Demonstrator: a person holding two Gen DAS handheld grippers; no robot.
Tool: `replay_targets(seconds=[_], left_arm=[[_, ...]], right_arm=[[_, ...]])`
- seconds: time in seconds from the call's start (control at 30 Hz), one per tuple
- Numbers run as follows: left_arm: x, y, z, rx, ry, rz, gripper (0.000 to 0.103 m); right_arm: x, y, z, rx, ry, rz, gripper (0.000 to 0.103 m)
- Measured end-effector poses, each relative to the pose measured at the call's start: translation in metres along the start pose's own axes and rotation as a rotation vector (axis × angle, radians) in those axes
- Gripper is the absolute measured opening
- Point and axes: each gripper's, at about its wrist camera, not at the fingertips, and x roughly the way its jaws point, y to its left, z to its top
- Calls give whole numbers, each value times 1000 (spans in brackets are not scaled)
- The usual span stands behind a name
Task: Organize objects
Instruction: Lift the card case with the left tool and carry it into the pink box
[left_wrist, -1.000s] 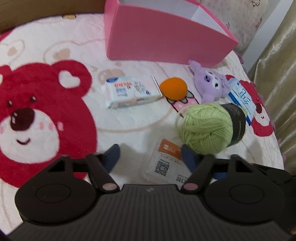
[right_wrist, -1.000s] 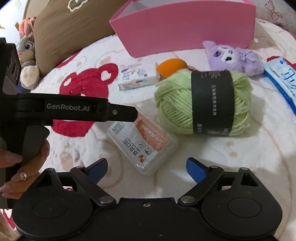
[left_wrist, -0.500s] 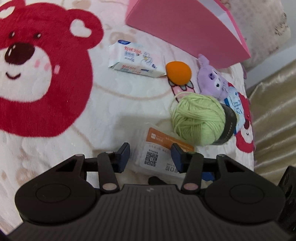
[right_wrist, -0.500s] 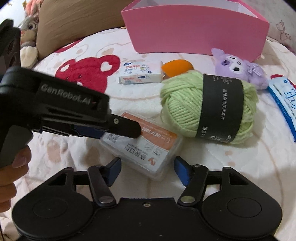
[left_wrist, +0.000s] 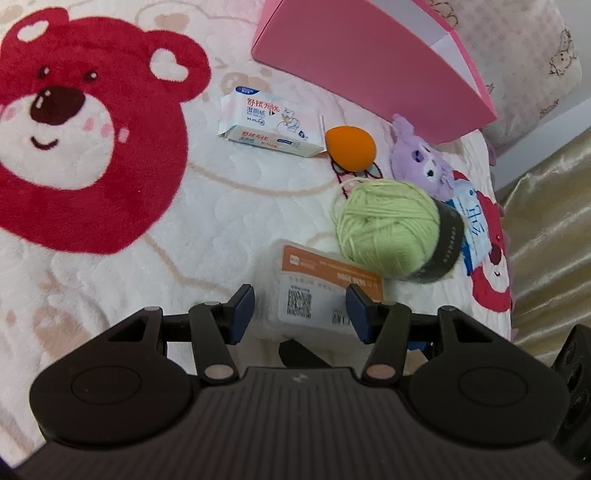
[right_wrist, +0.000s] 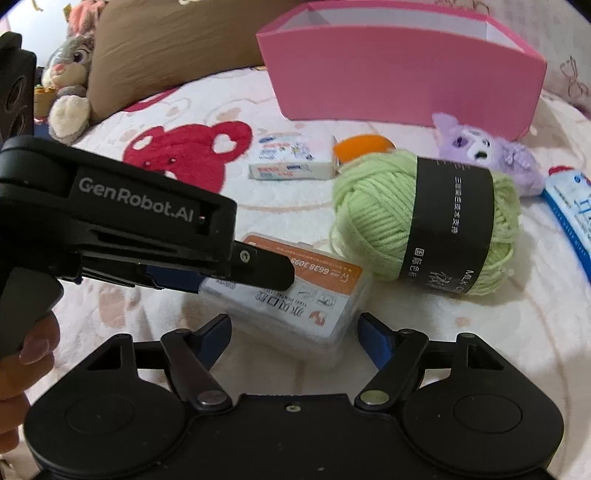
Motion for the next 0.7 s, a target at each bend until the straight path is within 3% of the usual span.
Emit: replay_targets(seconds=[0.4,0.7], left_arm=[[-62,-21,-3,31,-73,-30,53],[-95,-68,9,110,-156,-33,53]], right_arm=[[-56,25,10,-125,-116,7,76],[-103,9,36,-156,-209,21,73]])
